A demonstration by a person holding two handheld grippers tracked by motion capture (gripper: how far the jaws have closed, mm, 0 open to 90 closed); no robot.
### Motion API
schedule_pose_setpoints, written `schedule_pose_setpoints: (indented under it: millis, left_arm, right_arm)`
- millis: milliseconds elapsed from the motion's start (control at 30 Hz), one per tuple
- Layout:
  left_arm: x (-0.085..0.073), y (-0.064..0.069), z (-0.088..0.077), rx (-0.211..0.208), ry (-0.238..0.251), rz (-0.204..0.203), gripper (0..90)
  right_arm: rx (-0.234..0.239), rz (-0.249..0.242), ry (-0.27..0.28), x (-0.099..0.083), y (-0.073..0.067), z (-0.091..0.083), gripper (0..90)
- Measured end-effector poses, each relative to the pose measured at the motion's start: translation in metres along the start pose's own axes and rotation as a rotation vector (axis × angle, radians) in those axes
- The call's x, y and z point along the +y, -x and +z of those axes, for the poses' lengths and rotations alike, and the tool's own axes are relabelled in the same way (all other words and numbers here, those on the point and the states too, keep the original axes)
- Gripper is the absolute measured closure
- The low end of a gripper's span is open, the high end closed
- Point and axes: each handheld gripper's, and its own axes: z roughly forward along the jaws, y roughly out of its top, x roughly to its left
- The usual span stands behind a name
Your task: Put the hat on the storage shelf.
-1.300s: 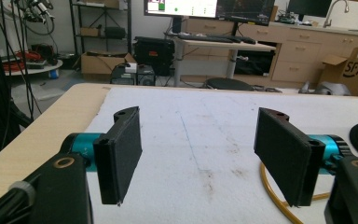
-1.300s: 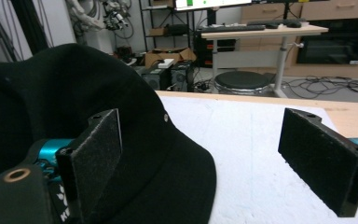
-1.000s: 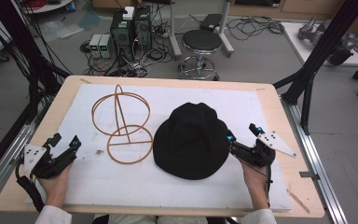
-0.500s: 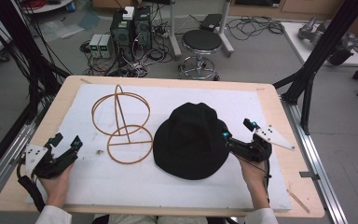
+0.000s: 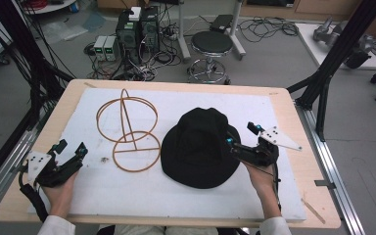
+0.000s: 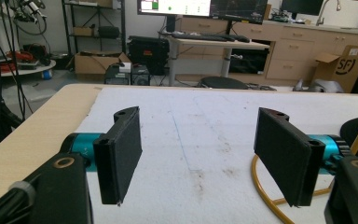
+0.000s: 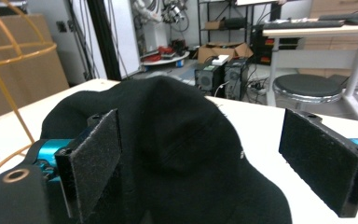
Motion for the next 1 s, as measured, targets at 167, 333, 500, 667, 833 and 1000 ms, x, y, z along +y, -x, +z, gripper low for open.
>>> schedule_pose_setpoints:
  millis: [167, 333, 500, 667, 833, 1000]
  left_arm:
    - [0.000, 0.000, 0.000, 0.001, 0.002, -0.002, 32.0]
    - [0.000, 0.000, 0.000, 0.000, 0.000, -0.003, 32.0]
    - [0.000, 0.000, 0.000, 0.001, 0.002, -0.007, 32.0]
    - [0.000, -0.001, 0.000, 0.001, 0.001, -0.008, 32.1]
    - [0.000, -0.001, 0.000, 0.001, 0.002, -0.011, 32.0]
    - [0.000, -0.001, 0.000, 0.001, 0.001, -0.010, 32.1]
  right_arm:
    - [0.024, -0.037, -0.064, -0.004, -0.007, 0.012, 12.2]
    - [0.043, -0.061, -0.111, -0.009, -0.011, 0.019, 12.2]
    - [0.063, -0.084, -0.168, -0.013, -0.016, 0.026, 12.2]
    - [0.087, -0.092, -0.215, -0.021, -0.019, 0.036, 12.3]
    - [0.092, -0.096, -0.254, -0.027, -0.022, 0.042, 17.0]
    - [0.124, -0.124, -0.273, -0.028, -0.025, 0.044, 29.4]
